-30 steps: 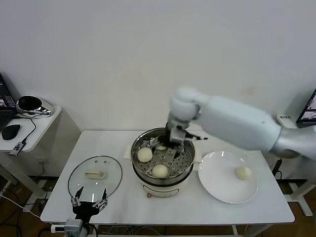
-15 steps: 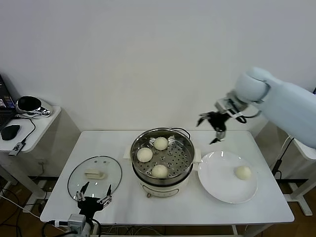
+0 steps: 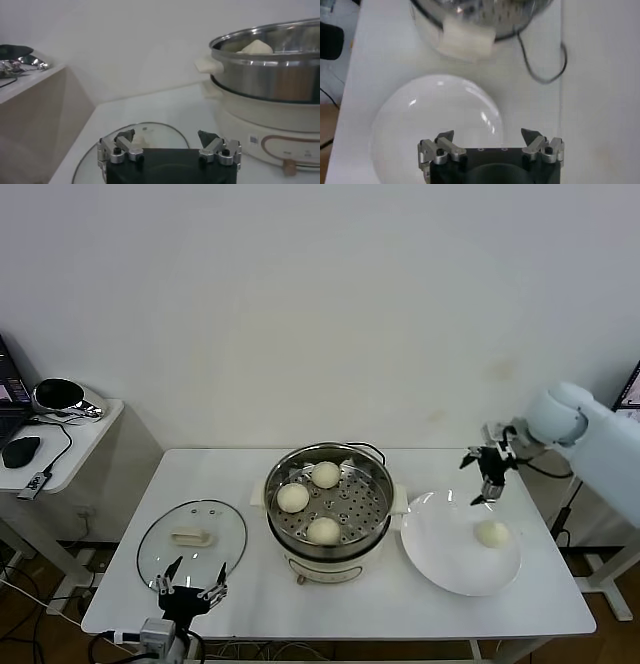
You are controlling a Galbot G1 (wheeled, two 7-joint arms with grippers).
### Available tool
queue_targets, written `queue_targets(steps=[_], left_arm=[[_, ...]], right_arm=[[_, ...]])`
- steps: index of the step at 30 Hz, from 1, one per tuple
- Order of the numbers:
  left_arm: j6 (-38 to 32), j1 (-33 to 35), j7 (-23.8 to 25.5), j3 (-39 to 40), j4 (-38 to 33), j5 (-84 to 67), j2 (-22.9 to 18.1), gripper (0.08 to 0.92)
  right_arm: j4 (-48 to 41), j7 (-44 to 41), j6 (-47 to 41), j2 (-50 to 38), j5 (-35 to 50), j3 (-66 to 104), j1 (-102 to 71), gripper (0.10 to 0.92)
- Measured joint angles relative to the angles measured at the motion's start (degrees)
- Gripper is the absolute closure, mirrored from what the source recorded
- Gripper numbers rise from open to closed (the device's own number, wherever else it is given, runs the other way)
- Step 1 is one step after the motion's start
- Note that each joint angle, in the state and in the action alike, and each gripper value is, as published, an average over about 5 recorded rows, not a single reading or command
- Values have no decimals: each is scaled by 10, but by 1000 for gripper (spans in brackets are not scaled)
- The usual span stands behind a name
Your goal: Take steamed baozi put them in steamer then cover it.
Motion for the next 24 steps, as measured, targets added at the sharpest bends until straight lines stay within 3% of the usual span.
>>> queue_targets(steps=[24], left_arm=[[2, 7, -1, 4, 3, 9, -3, 177]], right_arm=[[-108, 13, 55, 47, -129, 91, -126, 203]])
